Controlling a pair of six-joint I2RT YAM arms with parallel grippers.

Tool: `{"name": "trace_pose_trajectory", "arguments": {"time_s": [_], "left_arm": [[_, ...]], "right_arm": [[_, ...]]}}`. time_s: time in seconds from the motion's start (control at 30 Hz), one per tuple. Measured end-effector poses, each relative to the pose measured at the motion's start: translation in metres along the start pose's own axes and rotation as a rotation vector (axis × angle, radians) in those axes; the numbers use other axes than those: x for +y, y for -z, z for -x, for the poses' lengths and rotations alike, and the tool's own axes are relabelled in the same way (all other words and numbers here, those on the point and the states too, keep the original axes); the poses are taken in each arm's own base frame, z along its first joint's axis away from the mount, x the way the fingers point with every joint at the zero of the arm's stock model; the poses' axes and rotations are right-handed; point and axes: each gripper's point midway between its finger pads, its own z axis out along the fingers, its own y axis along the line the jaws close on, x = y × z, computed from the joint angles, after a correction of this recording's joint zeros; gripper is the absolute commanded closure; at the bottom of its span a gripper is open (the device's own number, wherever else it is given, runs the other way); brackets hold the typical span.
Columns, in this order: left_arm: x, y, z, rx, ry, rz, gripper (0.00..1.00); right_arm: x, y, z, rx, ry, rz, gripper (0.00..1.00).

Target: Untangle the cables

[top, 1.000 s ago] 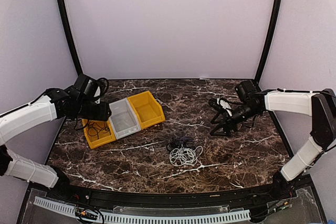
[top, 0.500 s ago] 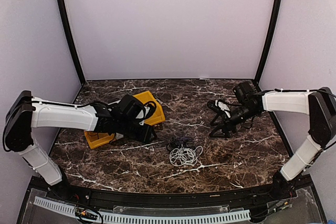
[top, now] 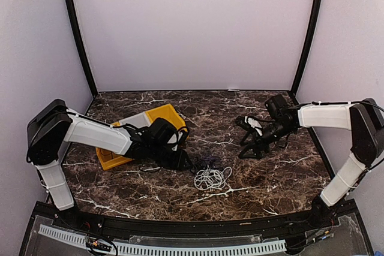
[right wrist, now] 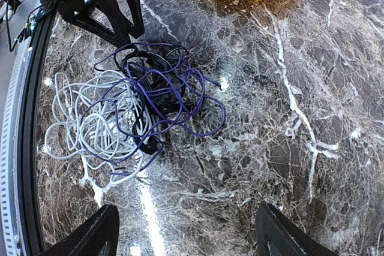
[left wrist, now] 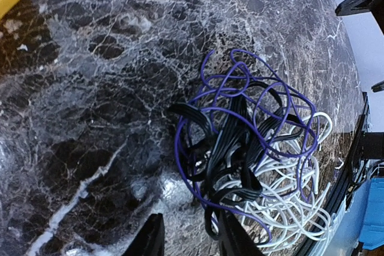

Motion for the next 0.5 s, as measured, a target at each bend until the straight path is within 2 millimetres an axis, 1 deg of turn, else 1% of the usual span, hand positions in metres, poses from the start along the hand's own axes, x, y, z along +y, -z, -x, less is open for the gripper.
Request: {"name": "trace_pose_trajectory", "arguments": {"time_s": [0.1,0.17,0.43,0.5], "left_arm": [[0.003,-0.008,-0.006,0.030,0.016,-0.002,0.73],[0.003,-0.009,-0.008,0.039,0.020,-0.008,0.74],[-0.015,-0.010,-0.005,0.042,0.027,-0.100,0.73],[-0.018,-0.011,-0.005,0.044,0.031,-0.116,0.76]], "right_arm": [[0.000,-0.001,-0.001,0.003,-0.001,-0.001,0.20],[0.000,-0.001,-0.001,0.003,-0.001,-0.001,0.20],[0.000,-0.004,-0.003,0.011,-0.005,0.007,0.19],[0.000,-0.004,-0.003,0.012,-0.005,0.007,0.19]]}}
